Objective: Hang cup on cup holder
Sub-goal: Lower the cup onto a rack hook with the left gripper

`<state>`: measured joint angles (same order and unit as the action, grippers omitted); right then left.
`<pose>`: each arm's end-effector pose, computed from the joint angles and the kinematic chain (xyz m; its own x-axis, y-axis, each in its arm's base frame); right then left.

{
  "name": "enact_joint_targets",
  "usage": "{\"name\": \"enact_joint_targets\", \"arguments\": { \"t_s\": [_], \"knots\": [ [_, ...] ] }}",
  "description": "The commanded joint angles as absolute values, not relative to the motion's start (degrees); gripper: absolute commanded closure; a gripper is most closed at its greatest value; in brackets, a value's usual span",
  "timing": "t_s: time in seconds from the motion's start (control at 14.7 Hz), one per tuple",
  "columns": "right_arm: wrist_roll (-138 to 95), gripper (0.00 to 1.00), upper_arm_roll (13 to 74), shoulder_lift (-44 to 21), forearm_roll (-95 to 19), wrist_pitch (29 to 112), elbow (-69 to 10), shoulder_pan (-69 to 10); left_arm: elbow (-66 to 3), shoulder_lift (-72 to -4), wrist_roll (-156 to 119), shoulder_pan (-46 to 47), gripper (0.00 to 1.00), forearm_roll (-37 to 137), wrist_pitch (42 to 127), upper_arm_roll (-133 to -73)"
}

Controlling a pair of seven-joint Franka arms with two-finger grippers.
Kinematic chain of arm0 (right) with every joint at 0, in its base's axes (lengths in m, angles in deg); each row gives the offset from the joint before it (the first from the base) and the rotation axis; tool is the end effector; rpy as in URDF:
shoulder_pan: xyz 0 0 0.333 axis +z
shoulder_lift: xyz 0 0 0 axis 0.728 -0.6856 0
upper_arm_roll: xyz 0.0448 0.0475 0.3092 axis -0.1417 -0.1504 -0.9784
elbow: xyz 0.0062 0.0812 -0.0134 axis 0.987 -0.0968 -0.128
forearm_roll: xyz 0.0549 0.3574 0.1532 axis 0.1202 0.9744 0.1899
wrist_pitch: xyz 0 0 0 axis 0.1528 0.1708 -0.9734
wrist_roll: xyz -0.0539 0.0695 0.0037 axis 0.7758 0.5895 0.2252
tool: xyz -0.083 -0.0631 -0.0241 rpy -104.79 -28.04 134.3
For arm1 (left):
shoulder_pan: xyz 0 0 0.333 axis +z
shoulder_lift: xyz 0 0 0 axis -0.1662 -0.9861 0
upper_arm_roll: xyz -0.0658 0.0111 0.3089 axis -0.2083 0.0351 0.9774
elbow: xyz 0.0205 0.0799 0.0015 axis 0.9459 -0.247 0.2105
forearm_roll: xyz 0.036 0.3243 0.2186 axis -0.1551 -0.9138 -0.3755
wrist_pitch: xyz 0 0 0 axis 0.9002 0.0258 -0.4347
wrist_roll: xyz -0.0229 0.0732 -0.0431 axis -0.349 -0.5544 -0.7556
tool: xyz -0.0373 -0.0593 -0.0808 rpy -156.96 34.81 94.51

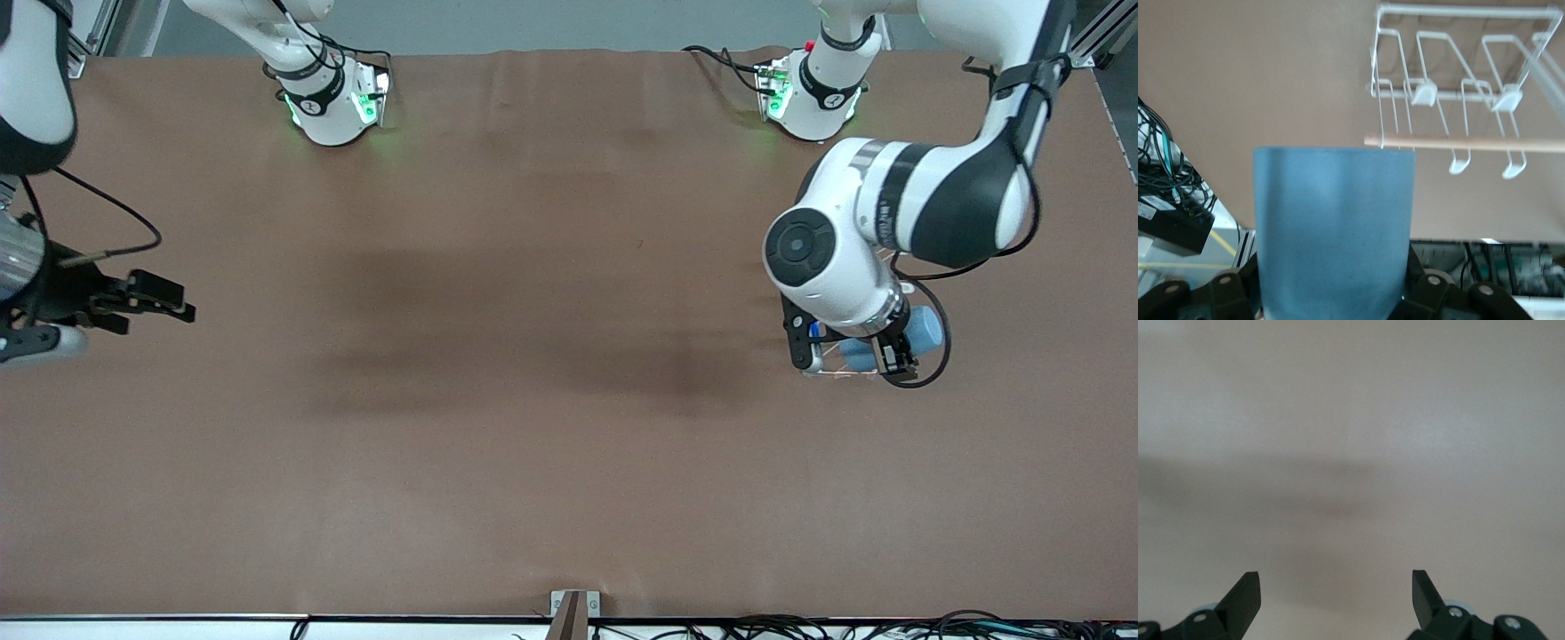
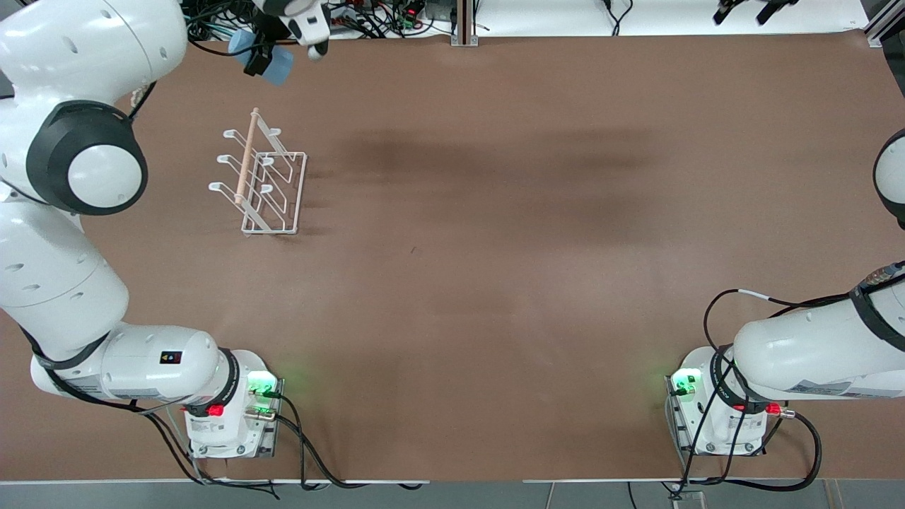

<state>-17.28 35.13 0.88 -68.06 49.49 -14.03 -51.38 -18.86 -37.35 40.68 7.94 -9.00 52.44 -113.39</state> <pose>0.6182 -0.0073 0.5720 0.9926 0.1205 0.0133 0.1212 -0.9840 -0.1302 0.6127 -0.1982 0.4255 0.0174 -0.7135 -0.7004 -0.9995 0.0065 -0.0315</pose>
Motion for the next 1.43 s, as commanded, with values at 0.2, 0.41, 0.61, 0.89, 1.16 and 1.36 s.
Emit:
{"name": "enact_joint_targets", "arguments": {
  "t_s": [0.2,0.41,0.61,0.89,1.16,1.36],
  "knots": [
    [-17.83,0.0,34.6,0.94,-71.03,37.56,-4.91,-51.29,-24.94,-38.2,41.16,7.37,0.6,-18.22,48.04,-113.7],
    [-18.88,0.0,34.59,2.34,-71.83,32.88,-2.96,-50.85,-24.94,-40.31,40.64,5.44,0.6,-20.95,45.57,-113.7],
    [-22.31,0.0,34.33,4.45,-74.36,33.49,-2.96,-50.67,-25.03,-43.21,38.71,3.42,0.6,-24.46,41.8,-113.7],
    [-22.75,0.0,34.86,8.39,-75.43,34.72,-4.7,-48.74,-26.17,-45.42,36.51,2.27,0.6,-25.7,39.68,-113.7],
    [-22.84,0.0,35.82,13.15,-75.34,37.17,-11.47,-47.86,-27.58,-47.0,34.57,2.44,0.59,-27.63,39.68,-113.7],
    [-22.84,0.0,38.55,13.77,-75.34,39.29,-13.16,-45.66,-27.58,-48.4,33.08,2.27,0.58,-28.34,39.68,-113.7]
  ]
}}
